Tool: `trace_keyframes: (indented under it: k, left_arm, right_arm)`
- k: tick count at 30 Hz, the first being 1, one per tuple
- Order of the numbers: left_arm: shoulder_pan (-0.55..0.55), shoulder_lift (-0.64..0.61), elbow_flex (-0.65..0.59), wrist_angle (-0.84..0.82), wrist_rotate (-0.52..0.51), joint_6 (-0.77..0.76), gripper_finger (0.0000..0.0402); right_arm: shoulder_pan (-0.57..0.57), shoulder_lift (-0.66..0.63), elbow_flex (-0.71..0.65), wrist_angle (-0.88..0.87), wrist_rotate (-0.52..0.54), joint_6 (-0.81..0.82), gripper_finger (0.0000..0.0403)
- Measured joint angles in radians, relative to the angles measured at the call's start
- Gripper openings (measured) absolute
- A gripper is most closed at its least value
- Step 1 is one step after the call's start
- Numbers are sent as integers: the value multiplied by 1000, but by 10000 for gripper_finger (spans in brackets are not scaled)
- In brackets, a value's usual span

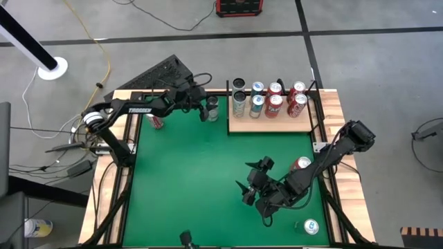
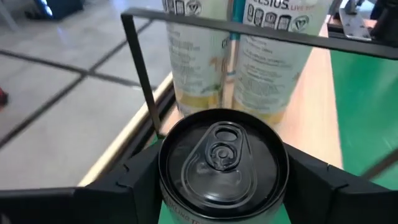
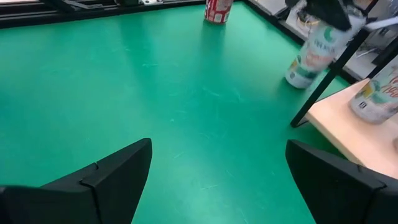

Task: Sort soda cans
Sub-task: Put the white and blue soda can on the shelf align with the other white and blue soda cans

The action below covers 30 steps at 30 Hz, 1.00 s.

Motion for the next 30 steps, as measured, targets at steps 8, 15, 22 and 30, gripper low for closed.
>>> trace_keyframes:
  k: [8,15,22,30]
  left_arm:
    - [-89,-289,-1,-263,-4,-2,231]
    - [-296,-446,-1,-243,-95,-23,231]
    - [-439,-383,50,-139,-168,-31,231]
    - [-468,-136,288,-201,-123,43,231]
  right_arm:
    - [13,0,0,0,-11,18,393]
    - [12,0,0,0,-11,18,393]
    - [10,0,0,-4,-10,-8,393]
    - [-5,0,0,-29,-9,-19,393]
